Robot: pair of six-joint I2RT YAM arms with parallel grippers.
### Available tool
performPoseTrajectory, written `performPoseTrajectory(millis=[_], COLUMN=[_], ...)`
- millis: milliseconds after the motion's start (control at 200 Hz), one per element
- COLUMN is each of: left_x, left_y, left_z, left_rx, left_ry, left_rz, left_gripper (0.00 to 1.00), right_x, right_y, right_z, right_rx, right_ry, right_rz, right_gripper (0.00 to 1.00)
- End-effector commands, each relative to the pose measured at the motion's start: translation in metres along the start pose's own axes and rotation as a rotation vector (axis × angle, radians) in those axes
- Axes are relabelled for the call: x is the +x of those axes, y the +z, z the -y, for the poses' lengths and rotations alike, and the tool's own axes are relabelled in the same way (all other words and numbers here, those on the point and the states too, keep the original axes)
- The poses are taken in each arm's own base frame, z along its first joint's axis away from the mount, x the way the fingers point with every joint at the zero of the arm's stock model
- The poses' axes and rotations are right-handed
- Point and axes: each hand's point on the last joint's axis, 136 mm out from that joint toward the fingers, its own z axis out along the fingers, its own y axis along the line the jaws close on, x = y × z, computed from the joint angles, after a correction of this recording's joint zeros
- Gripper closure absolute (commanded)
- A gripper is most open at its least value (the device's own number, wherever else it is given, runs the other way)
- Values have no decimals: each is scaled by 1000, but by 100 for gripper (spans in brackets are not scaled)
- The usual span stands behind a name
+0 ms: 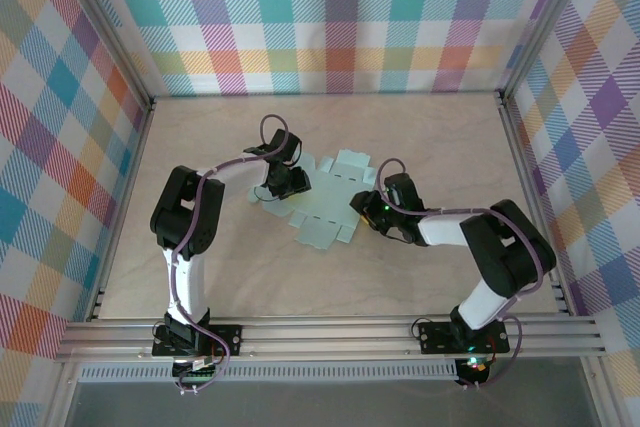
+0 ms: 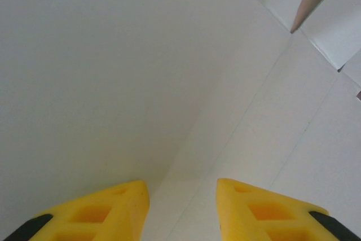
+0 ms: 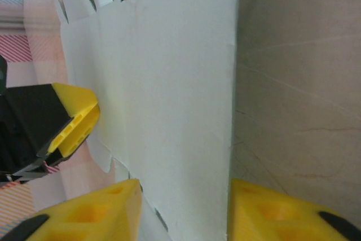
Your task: Fold the paper box
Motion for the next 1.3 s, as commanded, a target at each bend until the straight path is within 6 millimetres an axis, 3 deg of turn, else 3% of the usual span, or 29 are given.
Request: performPoseTrajectory(millis=[0,190,285,510,665,860,1050,1295], left_x=[38,39,35,9,-2,-3,9,34], left_y=[33,33,27,-21,-45,-51,-47,-46], left_z=[-41,-42,-37,-20,-15,-9,-7,-20], left_rx=[-110,-114,-95,-48,-56,-27,4,-17], left_ry=[-64,-78,-79,-43,12,76,85,78], left_rz=[-150,-150,-127,26,79,85,42,-3], left_gripper=[60,58,49,16,5,3,3,16], right_x=[-6,-8,-9,-9,-10,-1,13,1], right_y=[3,-2,-5,-13,-25,-42,-47,-44], right_z=[-16,-12,-8,-6,-2,-3,3,-3], right_rx=[-62,-29,0,81,143,151,196,220], right_ry=[21,16,-5,-144,-252,-400,-523,-630], right_rz=[7,29,37,-30,-127,-347,-574,-639], right_gripper=[68,88,100,100,100,100,100,100])
